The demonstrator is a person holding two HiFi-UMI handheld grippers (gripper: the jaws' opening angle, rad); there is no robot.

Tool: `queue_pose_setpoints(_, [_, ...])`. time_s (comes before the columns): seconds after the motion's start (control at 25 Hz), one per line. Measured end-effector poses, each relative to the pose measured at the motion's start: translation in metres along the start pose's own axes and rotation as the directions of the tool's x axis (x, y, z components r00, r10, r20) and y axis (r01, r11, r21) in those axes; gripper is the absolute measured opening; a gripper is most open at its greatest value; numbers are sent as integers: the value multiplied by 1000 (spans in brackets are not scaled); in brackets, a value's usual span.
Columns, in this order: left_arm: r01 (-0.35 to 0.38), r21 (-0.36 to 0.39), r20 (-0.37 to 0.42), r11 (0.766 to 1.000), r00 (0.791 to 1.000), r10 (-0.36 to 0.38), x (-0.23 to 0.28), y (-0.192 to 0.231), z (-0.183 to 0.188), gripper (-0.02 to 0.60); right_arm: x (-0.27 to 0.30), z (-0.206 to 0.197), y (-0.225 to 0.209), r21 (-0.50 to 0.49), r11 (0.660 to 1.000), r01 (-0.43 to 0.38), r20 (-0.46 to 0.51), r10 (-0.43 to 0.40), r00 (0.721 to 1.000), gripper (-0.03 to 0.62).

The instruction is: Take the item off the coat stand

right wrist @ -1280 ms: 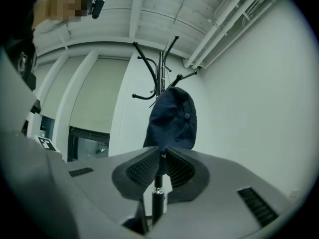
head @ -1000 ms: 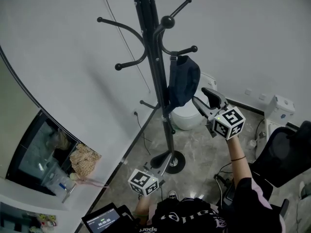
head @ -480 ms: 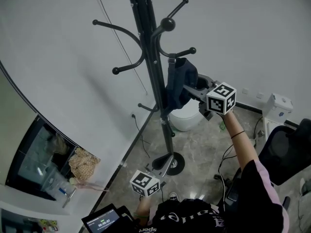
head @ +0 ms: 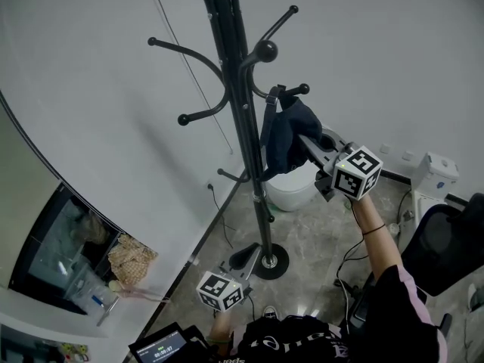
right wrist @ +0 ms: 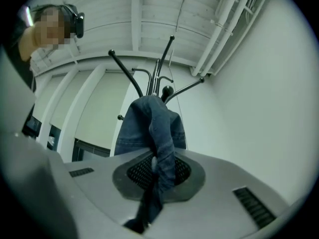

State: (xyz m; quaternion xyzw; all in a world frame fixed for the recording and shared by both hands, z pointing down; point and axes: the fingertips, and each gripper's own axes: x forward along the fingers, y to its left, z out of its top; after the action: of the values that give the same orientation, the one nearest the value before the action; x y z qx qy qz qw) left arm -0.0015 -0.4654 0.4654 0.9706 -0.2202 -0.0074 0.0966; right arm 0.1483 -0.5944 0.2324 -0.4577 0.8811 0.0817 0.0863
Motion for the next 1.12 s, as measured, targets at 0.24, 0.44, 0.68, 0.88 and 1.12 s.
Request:
queue_pose_setpoints(0.24, [-7, -2, -1, 1000, 1000, 7, 2, -1, 0, 4, -15, 32, -7, 27, 1000, 17, 57, -18, 998, 28])
queue_pose_setpoints(0.44, [4, -6, -14, 1000, 1000, -5, 9, -14, -4, 5, -31, 38, -15, -4, 999, 49, 60, -48, 997, 27])
queue_pose_setpoints(0.68, [-2, 0, -25, 1000, 1000, 2, 11, -29, -8, 5, -63, 50, -29, 54, 995, 82, 117, -88, 989, 27])
queue_pose_setpoints(0.88, [-15, -4, -25, 1000, 1000, 15, 7, -43, -11, 3, -92, 38, -21, 18, 995, 101, 72, -102, 992, 26])
queue_pose_setpoints(1.12, [-29, -7, -26, 1000, 999, 29, 8, -69, -15, 4, -133, 9, -8, 41, 988, 151, 5, -151, 988, 26])
